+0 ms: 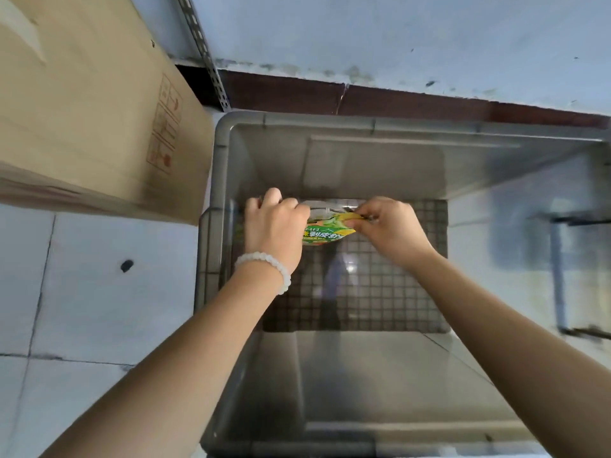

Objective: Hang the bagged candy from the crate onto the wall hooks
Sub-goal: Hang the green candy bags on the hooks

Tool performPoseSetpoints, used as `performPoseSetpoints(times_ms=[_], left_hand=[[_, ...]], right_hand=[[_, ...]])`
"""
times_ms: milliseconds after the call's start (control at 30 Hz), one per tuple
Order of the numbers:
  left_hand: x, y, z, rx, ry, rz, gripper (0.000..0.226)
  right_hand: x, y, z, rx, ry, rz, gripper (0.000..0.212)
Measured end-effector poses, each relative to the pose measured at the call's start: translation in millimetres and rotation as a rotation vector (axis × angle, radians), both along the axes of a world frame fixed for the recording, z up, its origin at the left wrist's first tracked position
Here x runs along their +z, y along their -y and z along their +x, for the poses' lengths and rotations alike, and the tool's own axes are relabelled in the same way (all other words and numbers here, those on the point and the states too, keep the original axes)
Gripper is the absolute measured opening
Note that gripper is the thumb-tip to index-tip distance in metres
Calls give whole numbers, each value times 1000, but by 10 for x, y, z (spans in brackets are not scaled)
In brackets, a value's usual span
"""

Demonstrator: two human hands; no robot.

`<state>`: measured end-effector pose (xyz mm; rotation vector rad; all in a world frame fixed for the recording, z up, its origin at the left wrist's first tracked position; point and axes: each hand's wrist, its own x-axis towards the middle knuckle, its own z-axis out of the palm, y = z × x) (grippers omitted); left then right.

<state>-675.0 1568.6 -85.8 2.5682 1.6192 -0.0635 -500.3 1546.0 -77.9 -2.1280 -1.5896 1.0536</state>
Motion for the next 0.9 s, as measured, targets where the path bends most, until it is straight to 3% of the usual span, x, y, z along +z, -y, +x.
performPoseSetpoints(times_ms=[200, 467, 800, 900], left_hand=[[435, 233, -49, 21, 124, -22, 12], [1756, 526, -42, -31, 260, -51, 14], [3689, 461, 99, -92, 412, -113, 14], [4389, 517, 277, -173, 371, -3, 11]], right_hand=[[482, 208, 44, -93, -68, -98, 19], [1856, 671, 176, -116, -81, -140, 19], [4018, 1026, 573, -184, -83, 73, 16], [4551, 1121, 755, -237, -105, 132, 21]])
